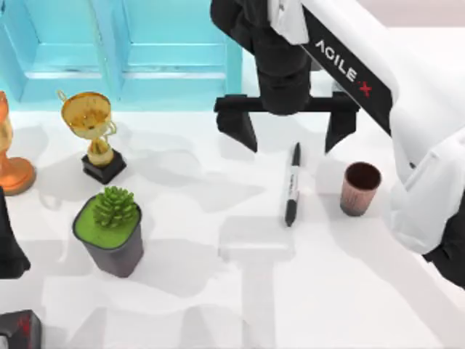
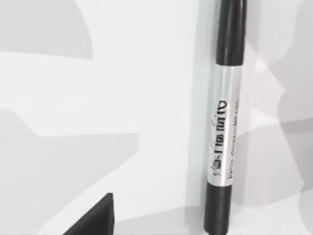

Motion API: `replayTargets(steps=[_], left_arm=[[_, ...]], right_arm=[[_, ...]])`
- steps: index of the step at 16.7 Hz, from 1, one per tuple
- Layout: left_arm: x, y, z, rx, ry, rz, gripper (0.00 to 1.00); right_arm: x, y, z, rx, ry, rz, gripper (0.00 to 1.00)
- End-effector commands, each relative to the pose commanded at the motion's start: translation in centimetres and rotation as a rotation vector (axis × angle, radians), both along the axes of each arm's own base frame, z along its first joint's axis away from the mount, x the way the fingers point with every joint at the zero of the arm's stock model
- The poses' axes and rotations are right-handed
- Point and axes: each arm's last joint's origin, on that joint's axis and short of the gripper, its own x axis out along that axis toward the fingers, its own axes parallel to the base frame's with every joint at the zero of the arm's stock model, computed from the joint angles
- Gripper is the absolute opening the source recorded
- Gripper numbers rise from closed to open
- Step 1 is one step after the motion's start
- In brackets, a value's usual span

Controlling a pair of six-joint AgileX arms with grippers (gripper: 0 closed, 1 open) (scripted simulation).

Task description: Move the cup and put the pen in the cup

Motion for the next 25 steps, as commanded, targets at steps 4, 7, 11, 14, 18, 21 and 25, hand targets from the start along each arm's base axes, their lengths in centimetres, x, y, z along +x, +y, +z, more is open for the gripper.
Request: replayTargets(steps=[4, 7, 11, 14, 18, 21, 25], left_arm=[[0.0, 0.0, 0.0, 0.0, 0.0, 0.0, 1.0], [0.0, 0.0, 0.0, 0.0, 0.0, 0.0, 1.0], [0.0, 0.0, 0.0, 0.0, 0.0, 0.0, 1.0], [0.0, 0.0, 0.0, 0.0, 0.0, 0.0, 1.0], [0.0, 0.0, 0.0, 0.0, 0.0, 0.0, 1.0], [0.0, 0.0, 0.0, 0.0, 0.0, 0.0, 1.0], [0.0, 0.0, 0.0, 0.0, 0.0, 0.0, 1.0]], right_arm=[[-0.2, 0.7, -0.9, -0.011, 0.001, -0.01, 1.0], [0.6, 1.1, -1.2, 0.048, -0.065, -0.011, 1.0], [0.6, 1.2, -3.2, 0.0, -0.008, -0.01, 1.0], [0.6, 1.4, -4.1, -0.013, 0.005, -0.01, 1.0], [0.7, 1.5, -5.1, -0.012, 0.003, -0.01, 1.0], [0.7, 1.4, -6.0, -0.012, 0.002, -0.01, 1.0], [0.5, 0.9, -7.5, -0.011, 0.002, -0.01, 1.0]])
